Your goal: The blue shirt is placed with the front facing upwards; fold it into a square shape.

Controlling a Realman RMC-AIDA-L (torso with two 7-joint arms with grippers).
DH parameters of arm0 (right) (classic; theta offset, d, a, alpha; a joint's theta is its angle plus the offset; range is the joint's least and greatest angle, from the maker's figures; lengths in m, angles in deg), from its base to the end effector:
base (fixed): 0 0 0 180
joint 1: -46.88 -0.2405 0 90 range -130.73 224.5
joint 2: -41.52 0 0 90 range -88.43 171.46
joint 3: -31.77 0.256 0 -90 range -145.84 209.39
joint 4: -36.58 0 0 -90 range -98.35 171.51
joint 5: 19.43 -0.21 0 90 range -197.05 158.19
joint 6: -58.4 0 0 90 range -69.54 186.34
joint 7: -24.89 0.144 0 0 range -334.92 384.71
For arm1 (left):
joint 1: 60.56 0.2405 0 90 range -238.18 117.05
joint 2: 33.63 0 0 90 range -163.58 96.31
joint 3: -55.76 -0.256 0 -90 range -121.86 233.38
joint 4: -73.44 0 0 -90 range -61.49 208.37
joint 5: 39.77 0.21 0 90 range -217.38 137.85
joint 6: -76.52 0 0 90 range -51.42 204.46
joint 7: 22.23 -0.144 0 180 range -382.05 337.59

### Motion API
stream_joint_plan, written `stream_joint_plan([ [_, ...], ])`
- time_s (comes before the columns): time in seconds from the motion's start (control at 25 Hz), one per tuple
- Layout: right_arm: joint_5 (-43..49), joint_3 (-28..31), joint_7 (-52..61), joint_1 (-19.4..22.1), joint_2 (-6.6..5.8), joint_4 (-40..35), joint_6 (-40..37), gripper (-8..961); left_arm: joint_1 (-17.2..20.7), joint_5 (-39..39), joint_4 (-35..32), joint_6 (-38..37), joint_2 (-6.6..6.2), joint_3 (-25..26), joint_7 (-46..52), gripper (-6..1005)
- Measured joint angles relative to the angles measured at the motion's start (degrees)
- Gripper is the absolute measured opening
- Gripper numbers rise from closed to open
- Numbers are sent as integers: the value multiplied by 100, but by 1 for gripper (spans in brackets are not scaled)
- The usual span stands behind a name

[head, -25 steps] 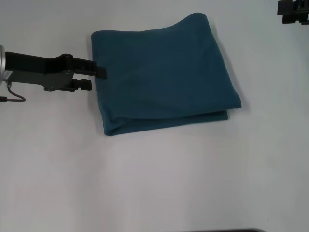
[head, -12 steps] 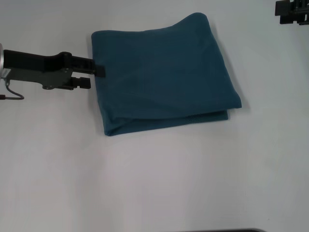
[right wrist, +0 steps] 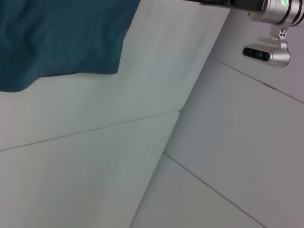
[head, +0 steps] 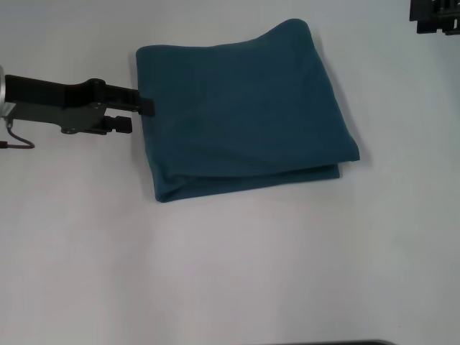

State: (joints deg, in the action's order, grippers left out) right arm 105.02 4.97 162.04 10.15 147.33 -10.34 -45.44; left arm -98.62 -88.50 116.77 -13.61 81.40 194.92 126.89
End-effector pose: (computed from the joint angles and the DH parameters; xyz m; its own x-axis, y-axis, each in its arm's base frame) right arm 0.2560 0.3612 0.1361 0.2822 -0.8488 -0.4471 -0.9171 -0.3755 0.1342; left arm -0.2526 0.3639 0.0272 0.1067 0.9645 0.2414 0.9870 -0.1321 0.0912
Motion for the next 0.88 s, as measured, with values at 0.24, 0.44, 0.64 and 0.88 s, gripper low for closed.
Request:
stream_joint_plan([
  [0.24, 0, -11, -18, -1, 0, -2, 16, 601, -7, 6, 0, -65, -2, -11, -87, 657],
  [0.44, 0, -5, -16, 1, -12, -2, 26, 601, -31, 359, -18, 204, 58, -369, 149, 656],
  [0.64, 1, -4, -16, 3, -20, -2, 31, 601, -138, 444, -226, 578, 142, -589, 251, 656],
  [0.88, 1, -25, -19, 32, -11, -2, 30, 601, -261, 459, -584, 936, 151, -725, 297, 656],
])
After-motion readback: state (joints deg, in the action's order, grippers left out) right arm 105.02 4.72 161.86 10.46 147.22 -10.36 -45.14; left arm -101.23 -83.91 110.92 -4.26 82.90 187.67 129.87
